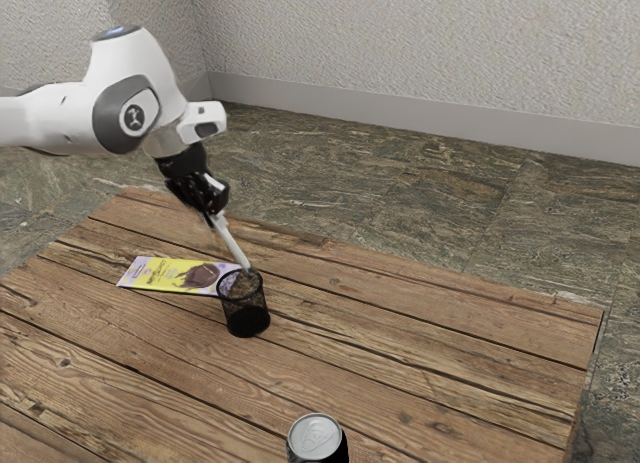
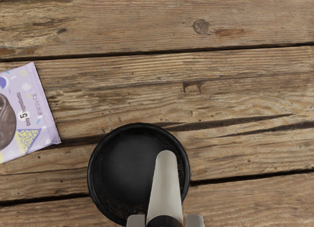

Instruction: Take the marker out of the pen holder and place it to the left of the pen holder.

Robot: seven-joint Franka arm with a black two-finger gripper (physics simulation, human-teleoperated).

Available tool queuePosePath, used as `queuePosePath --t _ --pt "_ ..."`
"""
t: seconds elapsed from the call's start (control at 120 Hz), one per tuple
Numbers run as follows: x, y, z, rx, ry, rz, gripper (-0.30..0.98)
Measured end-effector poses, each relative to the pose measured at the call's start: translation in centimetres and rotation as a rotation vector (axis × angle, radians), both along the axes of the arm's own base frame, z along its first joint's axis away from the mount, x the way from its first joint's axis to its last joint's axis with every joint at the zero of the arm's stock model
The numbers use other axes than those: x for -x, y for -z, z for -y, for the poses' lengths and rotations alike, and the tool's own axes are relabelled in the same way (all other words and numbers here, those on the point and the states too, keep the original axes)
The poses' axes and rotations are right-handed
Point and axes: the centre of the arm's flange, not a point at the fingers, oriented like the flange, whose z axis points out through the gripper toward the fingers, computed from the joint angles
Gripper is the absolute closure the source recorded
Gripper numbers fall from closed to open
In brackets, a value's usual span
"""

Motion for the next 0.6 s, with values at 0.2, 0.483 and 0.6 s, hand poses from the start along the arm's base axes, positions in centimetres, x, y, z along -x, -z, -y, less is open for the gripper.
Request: queuePosePath --t 0.2,0.483,0.6 --pt "-0.1 1.2 -7.4 -0.060 -0.089 0.026 0.78" --pt "-4.3 5.1 -11.9 0.082 -0.183 0.201 0.79" --pt "-5.3 6.5 -13.6 0.083 -0.186 0.234 0.79"
